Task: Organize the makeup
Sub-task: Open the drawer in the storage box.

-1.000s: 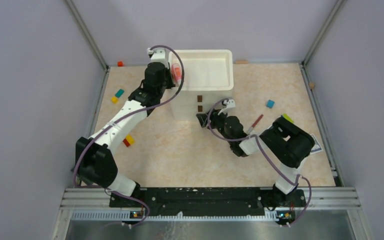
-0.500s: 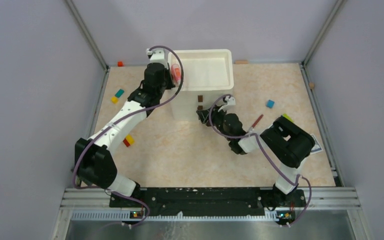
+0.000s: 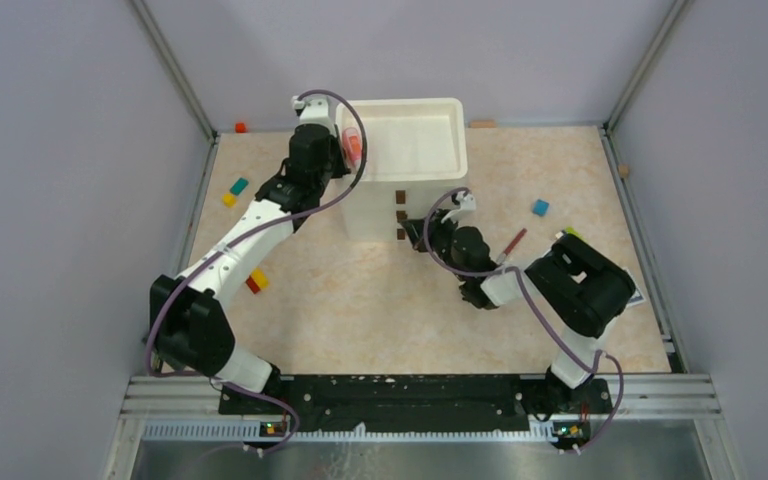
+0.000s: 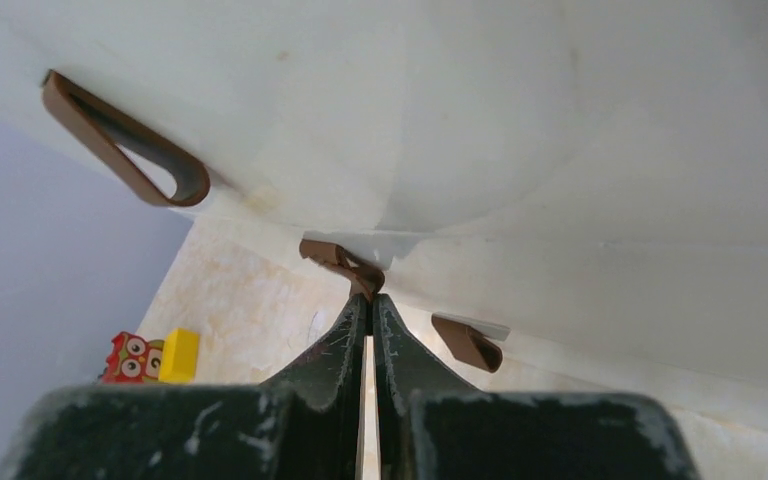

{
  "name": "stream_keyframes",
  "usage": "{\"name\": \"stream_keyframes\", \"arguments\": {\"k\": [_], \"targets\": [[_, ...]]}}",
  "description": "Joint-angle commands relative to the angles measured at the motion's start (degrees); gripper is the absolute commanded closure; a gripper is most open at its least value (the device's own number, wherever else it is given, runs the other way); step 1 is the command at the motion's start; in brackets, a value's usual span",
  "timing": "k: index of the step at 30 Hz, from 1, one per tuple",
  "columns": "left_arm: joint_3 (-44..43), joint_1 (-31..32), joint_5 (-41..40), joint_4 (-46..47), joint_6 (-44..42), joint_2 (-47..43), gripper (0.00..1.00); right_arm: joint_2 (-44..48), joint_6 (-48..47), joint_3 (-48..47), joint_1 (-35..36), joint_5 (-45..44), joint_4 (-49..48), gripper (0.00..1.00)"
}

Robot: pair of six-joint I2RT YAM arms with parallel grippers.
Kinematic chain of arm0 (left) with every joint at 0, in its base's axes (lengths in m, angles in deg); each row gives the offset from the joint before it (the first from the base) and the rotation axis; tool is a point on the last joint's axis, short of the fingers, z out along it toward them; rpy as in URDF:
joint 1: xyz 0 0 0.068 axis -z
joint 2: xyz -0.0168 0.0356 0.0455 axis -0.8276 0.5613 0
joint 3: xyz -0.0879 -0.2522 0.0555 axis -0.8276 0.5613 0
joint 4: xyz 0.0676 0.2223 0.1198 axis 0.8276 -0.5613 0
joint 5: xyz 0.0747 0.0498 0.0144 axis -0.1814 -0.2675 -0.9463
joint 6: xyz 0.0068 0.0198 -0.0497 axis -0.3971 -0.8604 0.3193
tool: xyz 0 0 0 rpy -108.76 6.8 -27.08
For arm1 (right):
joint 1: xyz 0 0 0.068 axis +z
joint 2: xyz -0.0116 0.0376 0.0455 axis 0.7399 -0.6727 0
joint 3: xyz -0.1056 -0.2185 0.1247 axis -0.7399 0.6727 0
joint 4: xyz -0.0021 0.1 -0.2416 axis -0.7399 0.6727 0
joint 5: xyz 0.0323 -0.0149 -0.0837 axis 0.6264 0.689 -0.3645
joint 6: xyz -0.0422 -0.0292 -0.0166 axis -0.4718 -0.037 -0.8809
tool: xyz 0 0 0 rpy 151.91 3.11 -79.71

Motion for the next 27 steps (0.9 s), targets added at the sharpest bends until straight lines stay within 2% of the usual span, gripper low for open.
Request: {"name": "stream_keyframes", "arguments": {"k": [1,7,20,26,27], "targets": [[-2.3,1.3,4.3,-7.8,2.3,2.1,0.93,5.7,1.0,1.9,-0.6,1.4,-6.8,1.00],[-5.4,1.3,3.8,-8.4,3.2,5.4,1.00,9.6,0.7,5.0,1.7,1.8,-5.0,1.00],[-7.3,1.3,3.7,-7.9,4.2,8.7,1.00,14.9,-1.3,9.6,12.4,-1.0,-0.5,1.00],[-7.4,1.3,4.2,-7.5,4.1,9.6,1.00,20.6,-2.5,12.0,15.6,-2.7,6.3,1.00],[-7.3,1.3,4.3,-7.4,4.0,9.5,0.97,21.7,-2.7,12.2,15.6,-2.7,7.6,1.00]]}}
